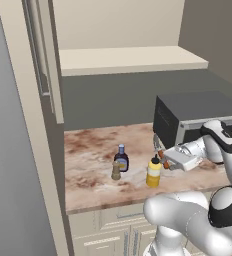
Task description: There are various items on the counter. Only move the condiments/shakers into the cabinet.
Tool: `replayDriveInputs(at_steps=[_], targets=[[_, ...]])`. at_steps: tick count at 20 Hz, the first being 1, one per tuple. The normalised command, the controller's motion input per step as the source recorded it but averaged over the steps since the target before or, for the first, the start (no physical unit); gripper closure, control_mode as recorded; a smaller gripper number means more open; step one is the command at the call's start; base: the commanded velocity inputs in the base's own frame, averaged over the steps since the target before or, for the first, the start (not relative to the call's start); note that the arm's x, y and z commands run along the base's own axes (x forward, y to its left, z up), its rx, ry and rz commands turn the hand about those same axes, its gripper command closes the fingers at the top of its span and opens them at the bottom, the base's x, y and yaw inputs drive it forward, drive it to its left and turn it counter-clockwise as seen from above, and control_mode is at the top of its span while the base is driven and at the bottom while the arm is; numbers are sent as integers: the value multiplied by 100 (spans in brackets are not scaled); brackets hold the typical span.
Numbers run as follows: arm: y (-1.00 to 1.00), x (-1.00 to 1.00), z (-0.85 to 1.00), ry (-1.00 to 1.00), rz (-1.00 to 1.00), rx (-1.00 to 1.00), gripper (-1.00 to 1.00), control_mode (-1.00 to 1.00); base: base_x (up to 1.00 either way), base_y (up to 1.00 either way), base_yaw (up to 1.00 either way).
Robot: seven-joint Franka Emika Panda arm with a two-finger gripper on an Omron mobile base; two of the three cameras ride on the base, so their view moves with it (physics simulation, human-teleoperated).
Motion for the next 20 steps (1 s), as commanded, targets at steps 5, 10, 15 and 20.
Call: replayDriveInputs(at_steps=[5, 10, 15, 20], targets=[[-6, 0, 0, -3, -1, 0, -100, -100, 0, 0, 0], [-29, 1, 0, -3, -1, 2, -100, -100, 0, 0, 0], [-13, 18, 0, -1, 0, 0, -100, -100, 0, 0, 0], [0, 39, 0, 0, 0, 0, -100, -100, 0, 0, 0]])
